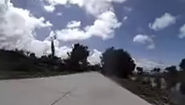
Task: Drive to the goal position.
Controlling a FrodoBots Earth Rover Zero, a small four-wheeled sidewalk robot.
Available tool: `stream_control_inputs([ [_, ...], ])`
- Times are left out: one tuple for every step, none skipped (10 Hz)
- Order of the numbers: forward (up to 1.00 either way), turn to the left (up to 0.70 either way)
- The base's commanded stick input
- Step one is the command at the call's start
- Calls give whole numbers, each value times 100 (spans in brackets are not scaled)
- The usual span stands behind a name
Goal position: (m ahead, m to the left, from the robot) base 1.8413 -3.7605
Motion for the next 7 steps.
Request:
stream_control_inputs([
  [100,0],
  [100,0],
  [100,0],
  [100,0],
  [100,0],
  [100,0],
  [100,0],
])
